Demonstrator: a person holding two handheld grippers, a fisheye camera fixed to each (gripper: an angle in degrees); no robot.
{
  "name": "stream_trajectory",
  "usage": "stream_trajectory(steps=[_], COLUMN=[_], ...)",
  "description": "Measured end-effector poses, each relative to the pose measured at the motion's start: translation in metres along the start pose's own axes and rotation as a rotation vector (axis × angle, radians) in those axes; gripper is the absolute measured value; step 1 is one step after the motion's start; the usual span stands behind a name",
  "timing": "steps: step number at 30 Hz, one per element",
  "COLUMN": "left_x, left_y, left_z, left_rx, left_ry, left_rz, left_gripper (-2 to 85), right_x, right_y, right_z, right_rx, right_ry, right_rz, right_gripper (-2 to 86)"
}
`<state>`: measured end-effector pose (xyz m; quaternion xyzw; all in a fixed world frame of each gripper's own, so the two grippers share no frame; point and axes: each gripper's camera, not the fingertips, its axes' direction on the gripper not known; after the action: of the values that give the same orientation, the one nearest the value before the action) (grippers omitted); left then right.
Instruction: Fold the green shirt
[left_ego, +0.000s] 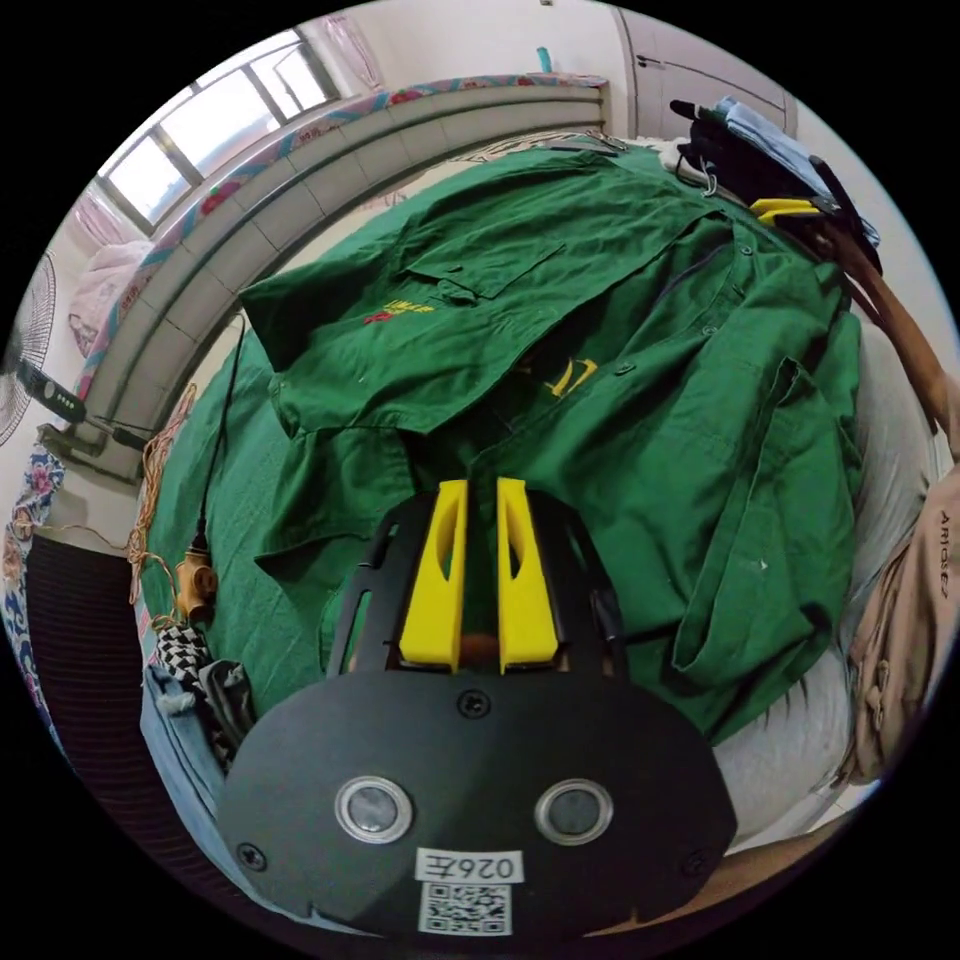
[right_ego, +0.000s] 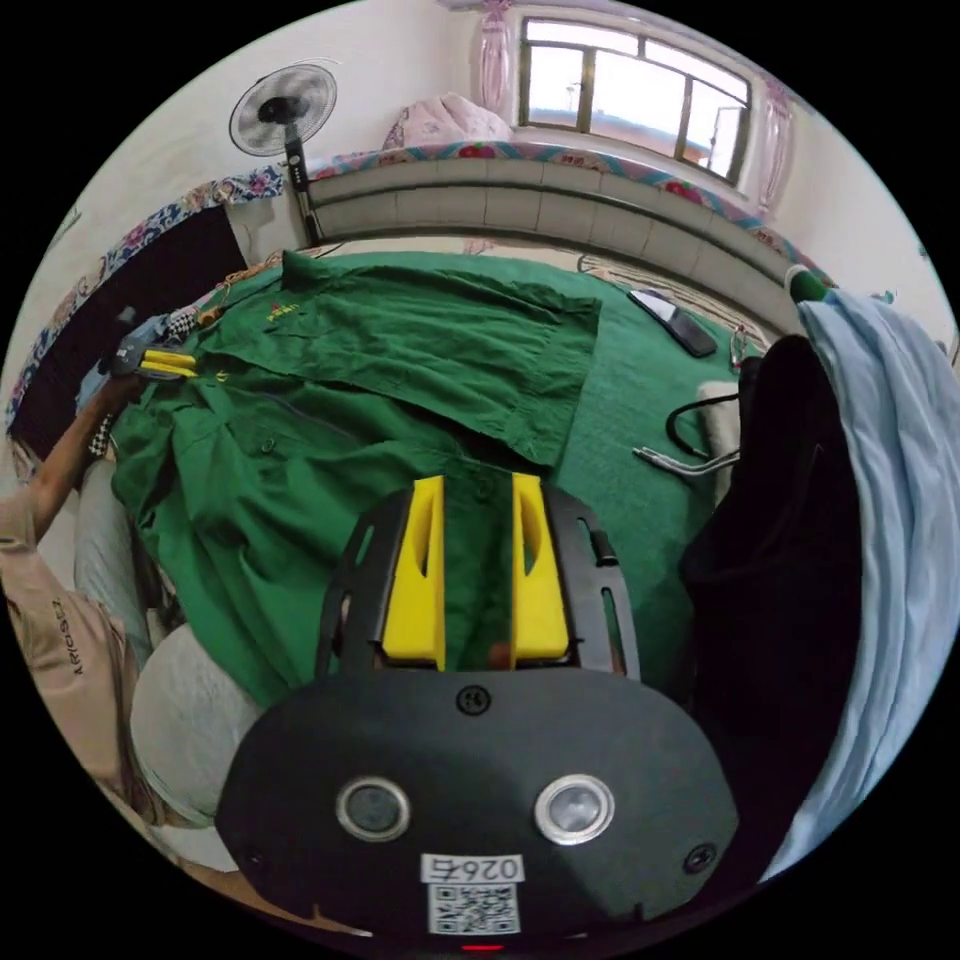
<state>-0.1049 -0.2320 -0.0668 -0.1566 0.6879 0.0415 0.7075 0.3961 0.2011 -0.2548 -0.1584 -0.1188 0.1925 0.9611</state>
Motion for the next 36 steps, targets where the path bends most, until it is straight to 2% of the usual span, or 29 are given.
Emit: stream_trajectory(steps=[3,5,7,8,11,20,25,29,32,36], left_x=[0.012,0.017,0.018,0.017,0.013,-0.017,-0.011,-0.003,0.001,0.004], left_y=[0.007,0.016,0.025,0.031,0.047,0.081,0.080,0.066,0.053,0.049], left_z=[-0.005,-0.016,-0.026,-0.033,-0.046,-0.050,-0.061,-0.065,-0.059,-0.064], left_rx=[0.015,0.068,0.117,0.151,0.229,0.361,0.349,0.294,0.209,0.191], left_ry=[-0.061,-0.108,-0.120,-0.120,-0.097,0.080,0.013,-0.027,-0.079,-0.100], left_rz=[0.038,0.019,-0.013,-0.037,-0.094,-0.225,-0.158,-0.062,-0.031,-0.017], left_gripper=[1.5,0.6,0.3,0.2,0.0,2.4,7.0,10.2,4.9,1.4], right_x=[0.015,0.013,0.007,0.002,-0.015,-0.070,-0.077,-0.068,-0.058,-0.049], right_y=[-0.006,-0.006,-0.006,-0.005,0.005,0.026,0.020,0.020,0.015,0.011], right_z=[0.022,0.034,0.029,0.023,0.002,-0.047,-0.032,-0.030,-0.027,-0.026], right_rx=[-0.101,-0.158,-0.139,-0.124,-0.059,0.116,0.033,0.035,0.020,-0.015], right_ry=[-0.038,-0.024,-0.005,-0.001,0.117,0.297,0.318,0.242,0.141,0.104], right_rz=[0.055,0.044,0.023,0.014,0.004,-0.049,-0.103,-0.073,-0.048,-0.049], right_gripper=[13.5,13.1,10.2,5.8,-0.4,-1.6,-0.7,5.1,6.3,1.1])
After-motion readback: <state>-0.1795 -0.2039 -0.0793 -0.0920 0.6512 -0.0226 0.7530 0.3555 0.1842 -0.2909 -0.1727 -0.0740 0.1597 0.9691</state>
